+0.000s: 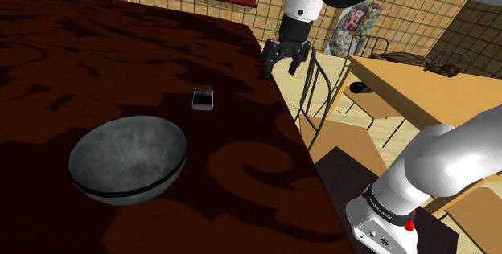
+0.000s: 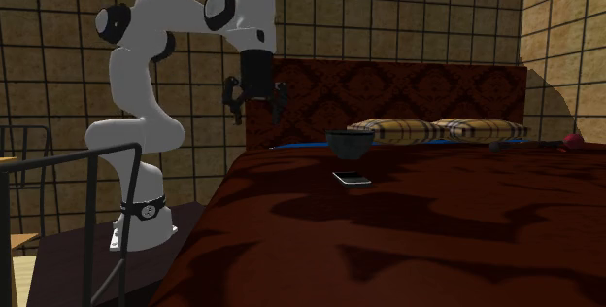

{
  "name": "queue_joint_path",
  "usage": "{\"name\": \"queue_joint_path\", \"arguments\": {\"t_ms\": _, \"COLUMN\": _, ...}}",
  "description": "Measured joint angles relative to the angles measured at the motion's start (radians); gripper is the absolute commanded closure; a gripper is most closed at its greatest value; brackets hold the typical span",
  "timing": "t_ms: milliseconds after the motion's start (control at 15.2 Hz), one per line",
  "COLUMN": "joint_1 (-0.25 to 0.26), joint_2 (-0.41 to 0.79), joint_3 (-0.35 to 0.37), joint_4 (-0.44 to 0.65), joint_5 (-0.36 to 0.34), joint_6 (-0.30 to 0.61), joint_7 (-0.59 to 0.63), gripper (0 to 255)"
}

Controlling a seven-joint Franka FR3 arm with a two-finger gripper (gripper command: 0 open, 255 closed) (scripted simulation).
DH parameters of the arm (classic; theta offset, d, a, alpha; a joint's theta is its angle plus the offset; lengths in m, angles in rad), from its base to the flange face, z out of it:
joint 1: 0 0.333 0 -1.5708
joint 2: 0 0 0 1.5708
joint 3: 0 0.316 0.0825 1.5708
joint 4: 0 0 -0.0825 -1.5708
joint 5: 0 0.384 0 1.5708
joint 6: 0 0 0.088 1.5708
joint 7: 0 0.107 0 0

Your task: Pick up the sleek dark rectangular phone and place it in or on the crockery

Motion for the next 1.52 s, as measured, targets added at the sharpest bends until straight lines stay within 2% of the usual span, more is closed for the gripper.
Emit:
{"name": "queue_joint_path", "arguments": {"t_ms": 396, "joint_1": -0.004, "joint_2": 0.213, "joint_3": 0.112, "joint_4": 0.143, "joint_5": -0.056, "joint_6": 0.046, "joint_7": 0.226, "gripper": 0}}
{"name": "queue_joint_path", "arguments": {"t_ms": 660, "joint_1": 0.005, "joint_2": 0.403, "joint_3": 0.165, "joint_4": 0.281, "joint_5": -0.14, "joint_6": 0.066, "joint_7": 0.385, "gripper": 0}}
{"name": "queue_joint_path", "arguments": {"t_ms": 858, "joint_1": 0.035, "joint_2": 0.535, "joint_3": 0.184, "joint_4": 0.401, "joint_5": -0.206, "joint_6": 0.048, "joint_7": 0.498, "gripper": 0}}
{"name": "queue_joint_path", "arguments": {"t_ms": 1122, "joint_1": 0.098, "joint_2": 0.718, "joint_3": 0.183, "joint_4": 0.579, "joint_5": -0.293, "joint_6": 0.015, "joint_7": 0.629, "gripper": 0}}
{"name": "queue_joint_path", "arguments": {"t_ms": 1518, "joint_1": 0.111, "joint_2": 0.77, "joint_3": 0.173, "joint_4": 0.569, "joint_5": -0.319, "joint_6": 0.068, "joint_7": 0.661, "gripper": 0}}
